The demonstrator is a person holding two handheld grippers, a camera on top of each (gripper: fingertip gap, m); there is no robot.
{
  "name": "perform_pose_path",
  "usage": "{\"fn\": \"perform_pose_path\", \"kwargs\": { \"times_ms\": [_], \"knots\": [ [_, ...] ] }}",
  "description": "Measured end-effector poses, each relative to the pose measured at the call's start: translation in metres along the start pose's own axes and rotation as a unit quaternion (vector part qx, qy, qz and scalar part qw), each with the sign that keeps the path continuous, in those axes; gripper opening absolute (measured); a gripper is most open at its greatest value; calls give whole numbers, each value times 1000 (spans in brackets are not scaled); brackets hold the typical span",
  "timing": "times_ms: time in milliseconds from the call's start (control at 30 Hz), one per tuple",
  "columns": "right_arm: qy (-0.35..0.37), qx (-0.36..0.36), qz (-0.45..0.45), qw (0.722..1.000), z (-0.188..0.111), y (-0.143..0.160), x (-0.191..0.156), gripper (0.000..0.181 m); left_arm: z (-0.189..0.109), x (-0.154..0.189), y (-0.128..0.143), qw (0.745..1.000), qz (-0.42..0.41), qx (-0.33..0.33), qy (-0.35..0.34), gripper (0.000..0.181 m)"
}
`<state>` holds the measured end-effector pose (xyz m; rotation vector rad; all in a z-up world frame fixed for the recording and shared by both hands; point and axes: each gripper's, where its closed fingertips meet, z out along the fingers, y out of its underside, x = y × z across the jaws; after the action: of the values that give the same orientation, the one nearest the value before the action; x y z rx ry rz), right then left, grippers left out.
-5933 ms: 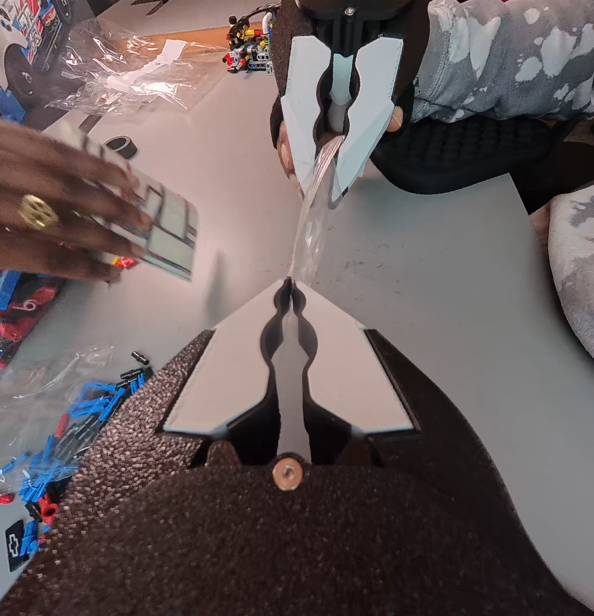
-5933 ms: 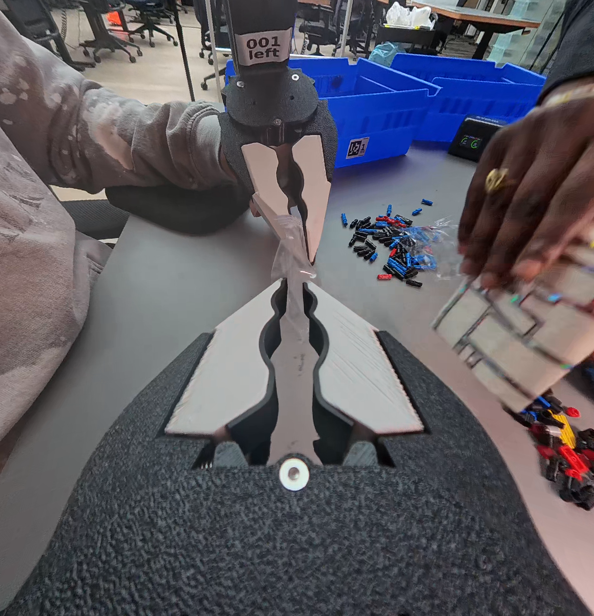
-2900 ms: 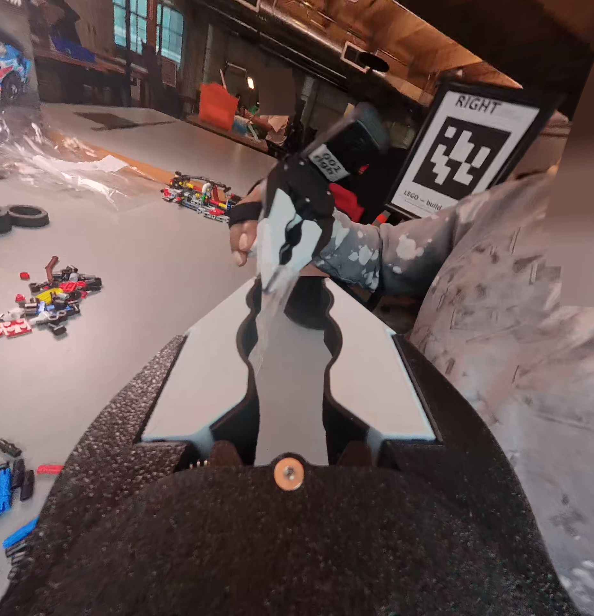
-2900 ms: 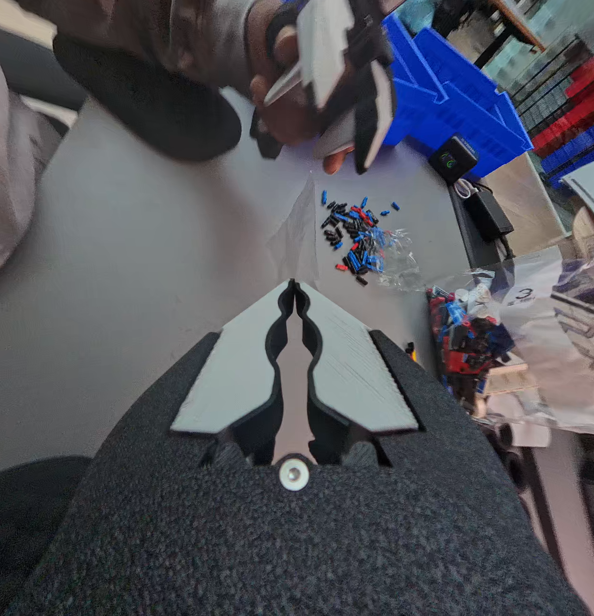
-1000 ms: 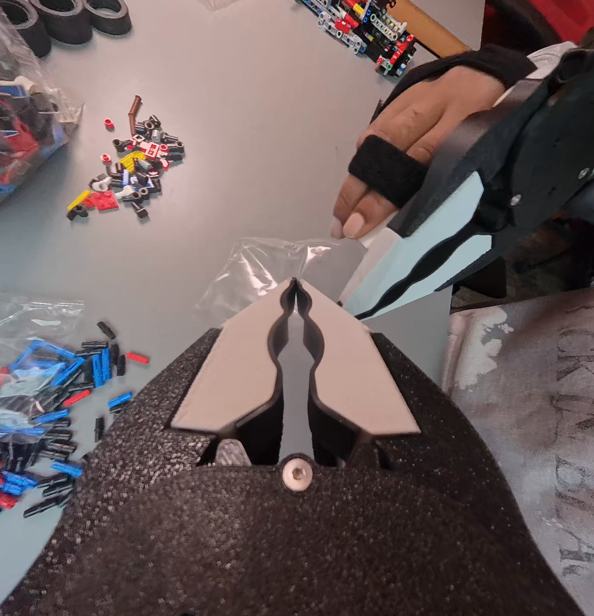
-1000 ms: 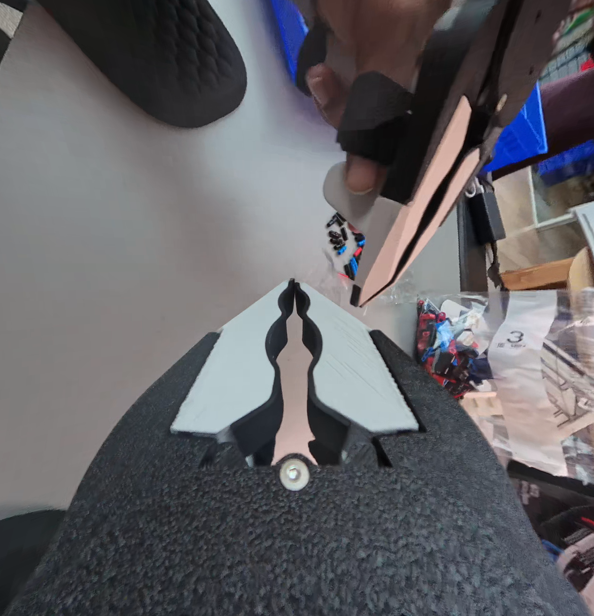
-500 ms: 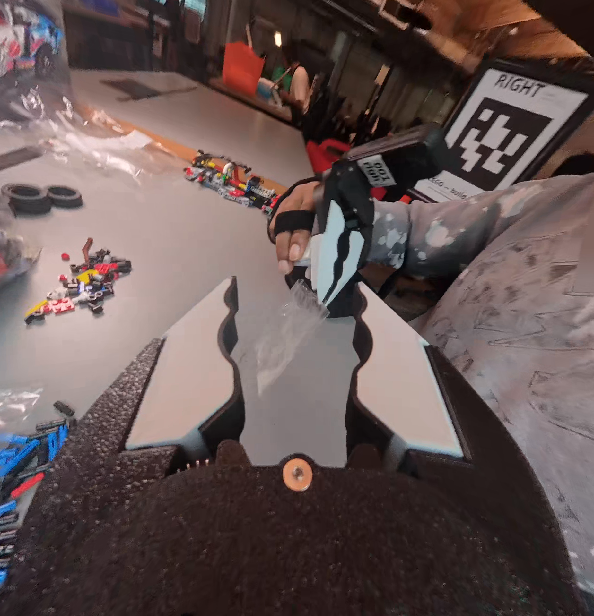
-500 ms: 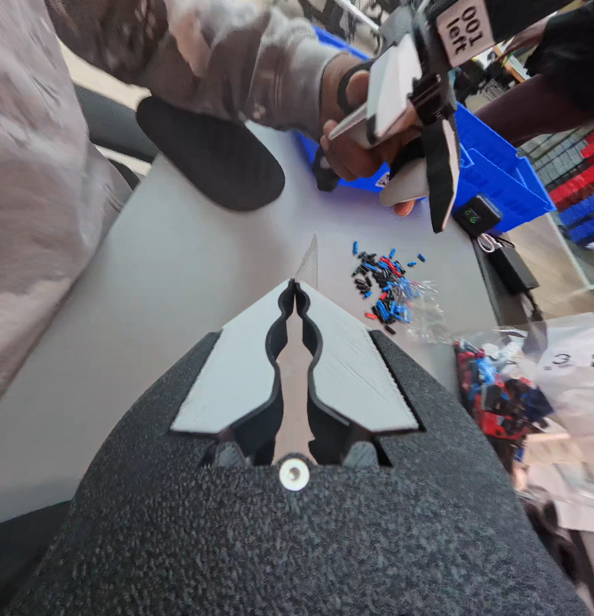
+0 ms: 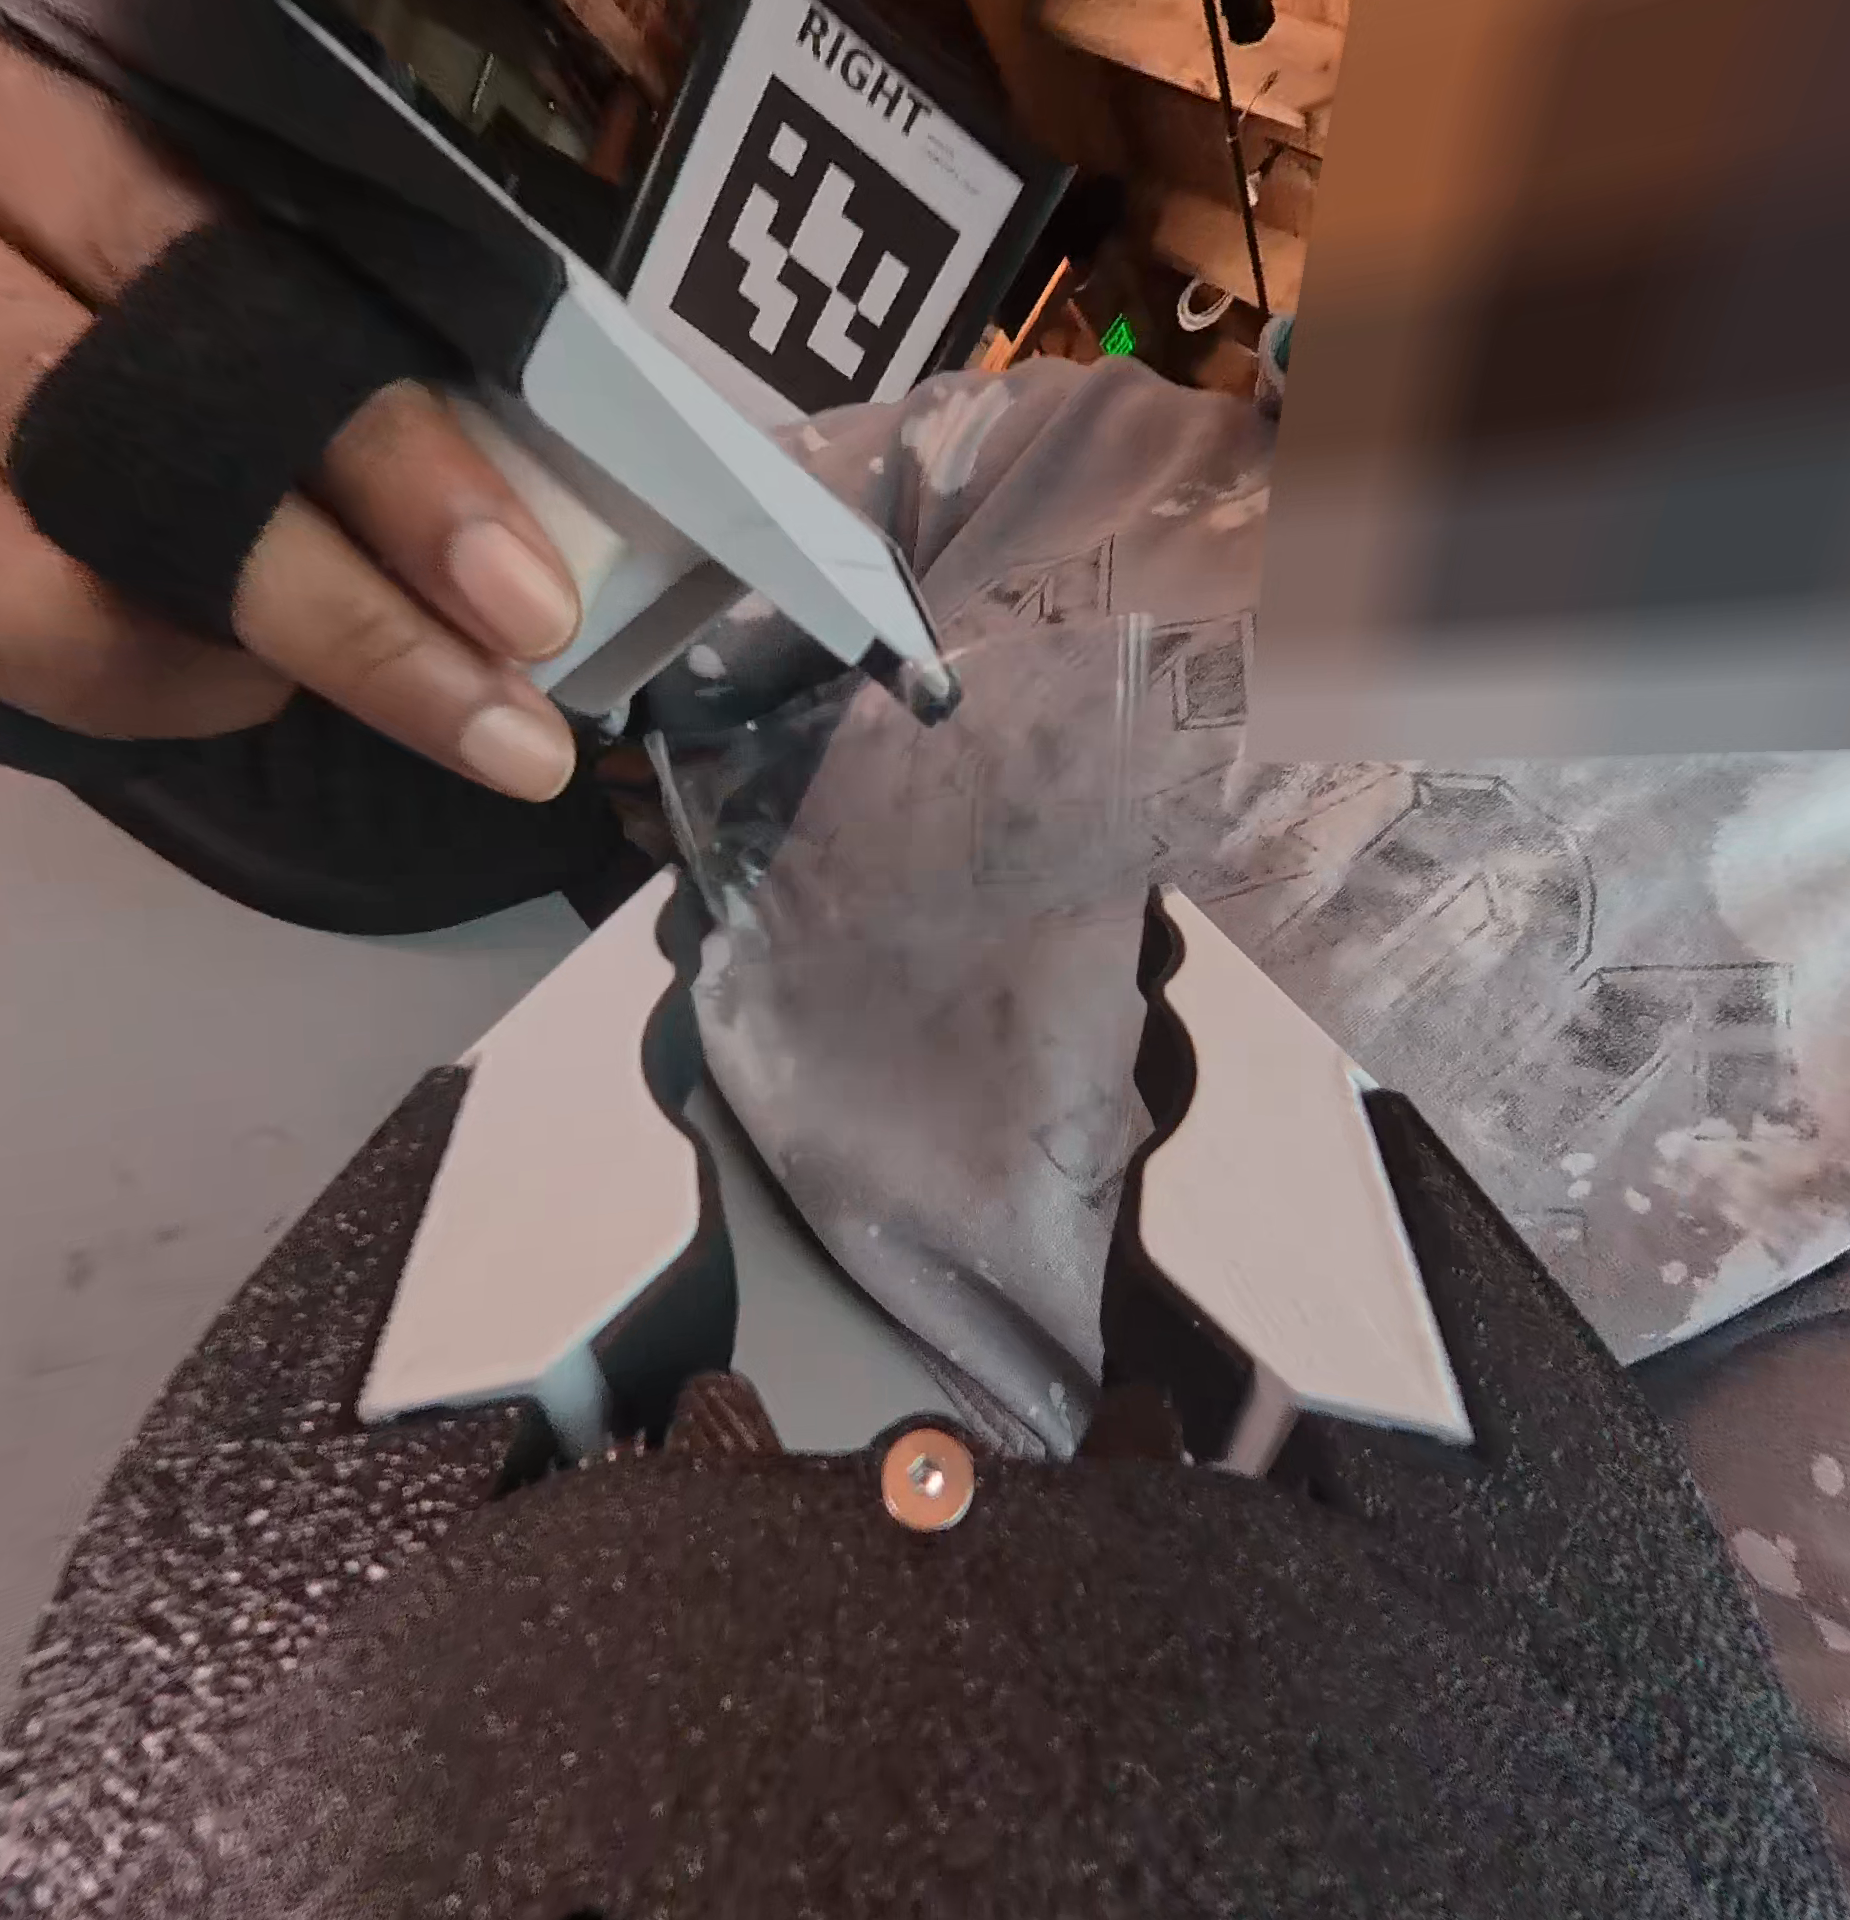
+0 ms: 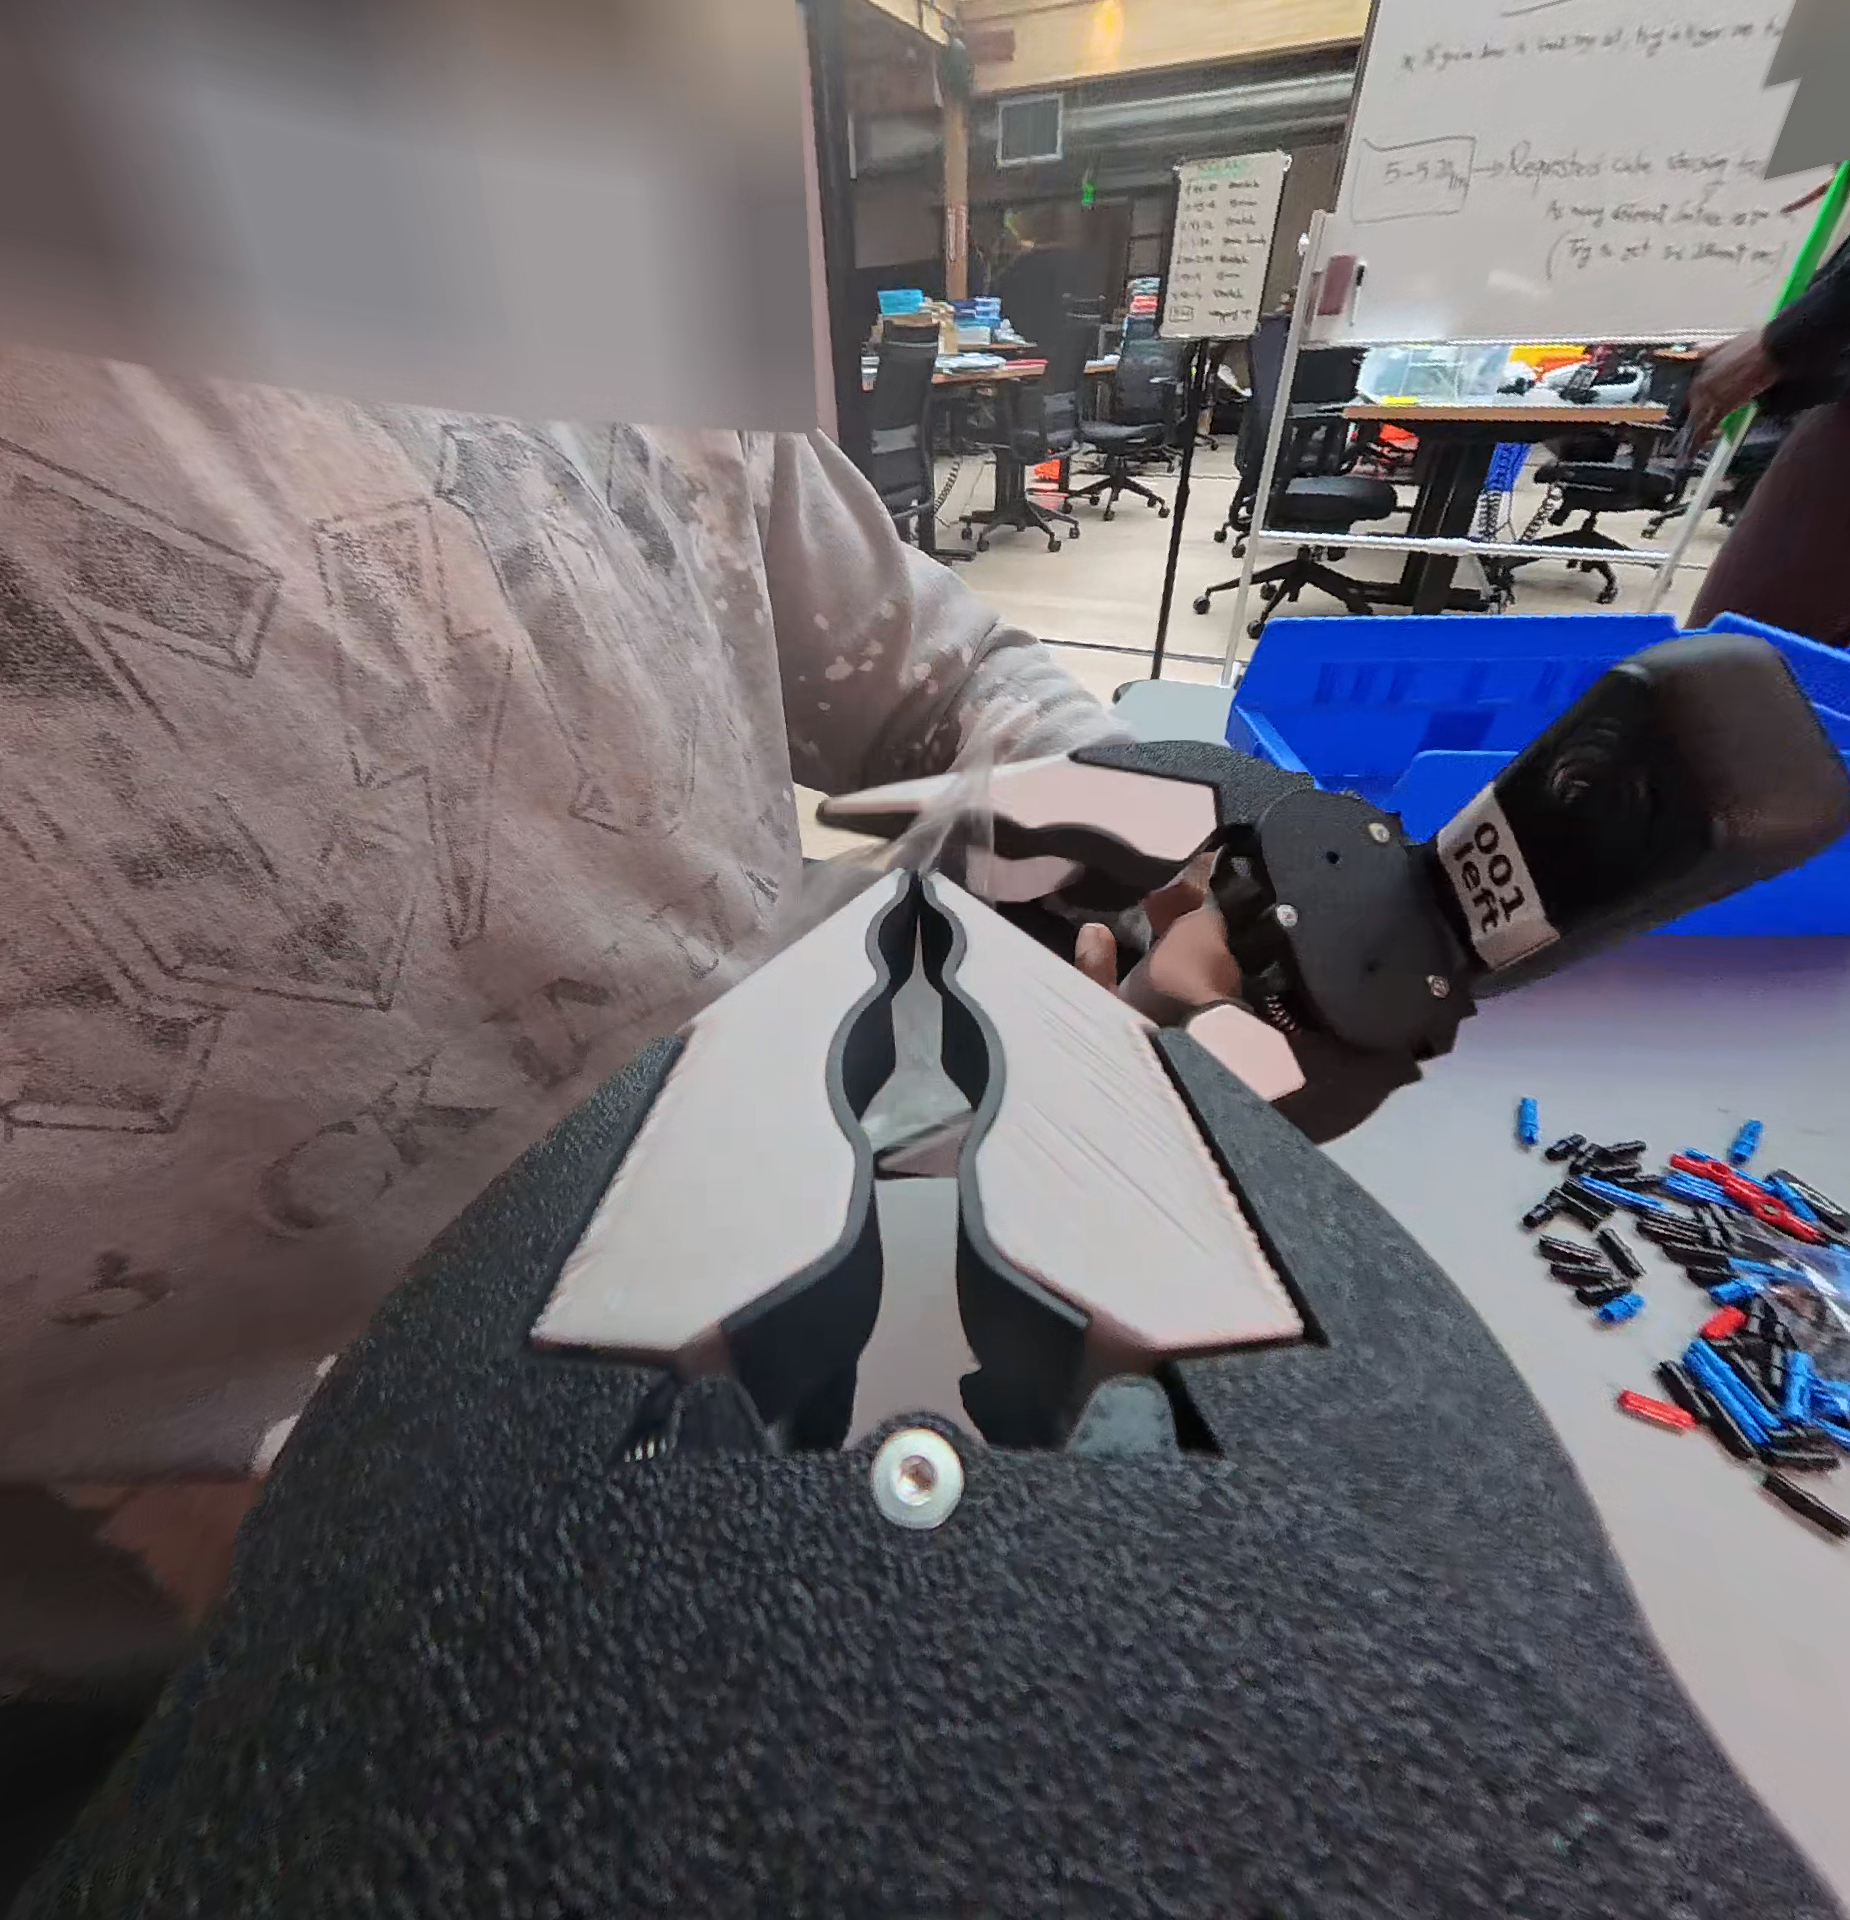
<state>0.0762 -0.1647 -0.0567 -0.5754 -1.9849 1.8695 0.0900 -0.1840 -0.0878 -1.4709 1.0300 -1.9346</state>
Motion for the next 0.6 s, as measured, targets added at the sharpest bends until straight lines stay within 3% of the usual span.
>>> {"fn": "perform_pose_path", "kwargs": {
  "times_ms": [100, 233, 333, 433, 500, 600],
  "knots": [
    [-6, -2, -3, 1000, 0, 2, 4, 0, 3, 0, 4, 1000, -4, -10, 8, 51],
    [8, -9, -13, 1000, -7, 3, 9, 0, -3, -6, -2, 1000, 5, 10, -24, 54],
    [18, -12, -27, 999, -10, 0, 10, 0, -7, -11, -8, 999, -1, 35, -36, 80],
    [26, -22, -46, 998, -10, -2, 9, 0, -4, -10, -7, 999, -12, 36, -25, 90],
    [27, -33, -58, 997, -7, -3, 8, 0, -1, -9, -5, 999, -12, 28, -21, 88],
    [25, -44, -75, 996, -3, -6, 6, 0, 3, -5, -3, 1000, 9, 18, -15, 60]
  ]
}}
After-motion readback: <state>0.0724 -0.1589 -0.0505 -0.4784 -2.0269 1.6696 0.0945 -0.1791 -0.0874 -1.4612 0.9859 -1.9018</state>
